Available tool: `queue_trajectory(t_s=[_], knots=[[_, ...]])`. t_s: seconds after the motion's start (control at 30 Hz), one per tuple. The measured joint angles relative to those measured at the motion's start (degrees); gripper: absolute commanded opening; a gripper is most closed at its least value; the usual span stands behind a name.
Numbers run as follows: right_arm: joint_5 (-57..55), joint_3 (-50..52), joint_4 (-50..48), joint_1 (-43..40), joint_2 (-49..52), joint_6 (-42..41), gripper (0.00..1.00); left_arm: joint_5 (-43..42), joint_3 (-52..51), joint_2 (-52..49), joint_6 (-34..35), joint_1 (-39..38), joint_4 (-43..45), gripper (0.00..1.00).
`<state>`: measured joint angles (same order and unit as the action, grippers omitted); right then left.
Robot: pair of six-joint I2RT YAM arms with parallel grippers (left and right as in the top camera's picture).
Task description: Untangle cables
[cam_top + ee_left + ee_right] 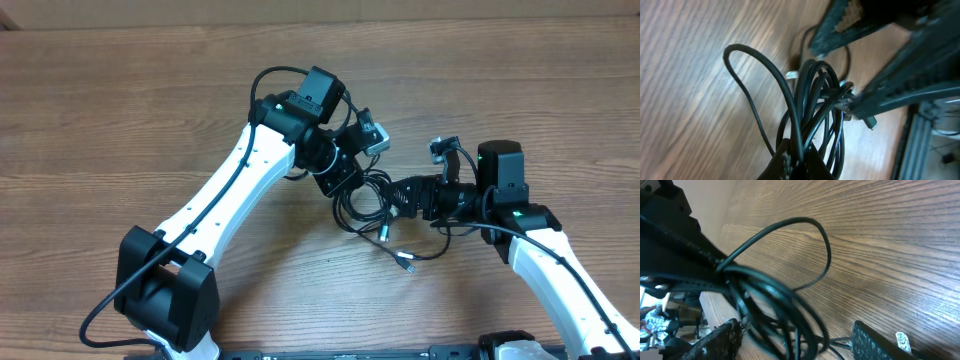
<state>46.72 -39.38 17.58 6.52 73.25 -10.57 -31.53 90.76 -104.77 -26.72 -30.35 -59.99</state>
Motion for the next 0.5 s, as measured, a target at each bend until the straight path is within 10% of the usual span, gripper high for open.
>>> queue_trajectory(t_s=[0.4, 0.5], knots=[[-4.4, 0.0, -2.3, 0.3, 0.0, 1.6, 0.52, -5.0, 0.0, 0.0, 1.3, 0.0, -1.7, 0.04], [-2.9, 0.0, -4.9, 0.2, 0.0, 1.4, 0.28, -5.6, 0.0, 0.0, 1.3, 0.0, -1.7, 0.04]])
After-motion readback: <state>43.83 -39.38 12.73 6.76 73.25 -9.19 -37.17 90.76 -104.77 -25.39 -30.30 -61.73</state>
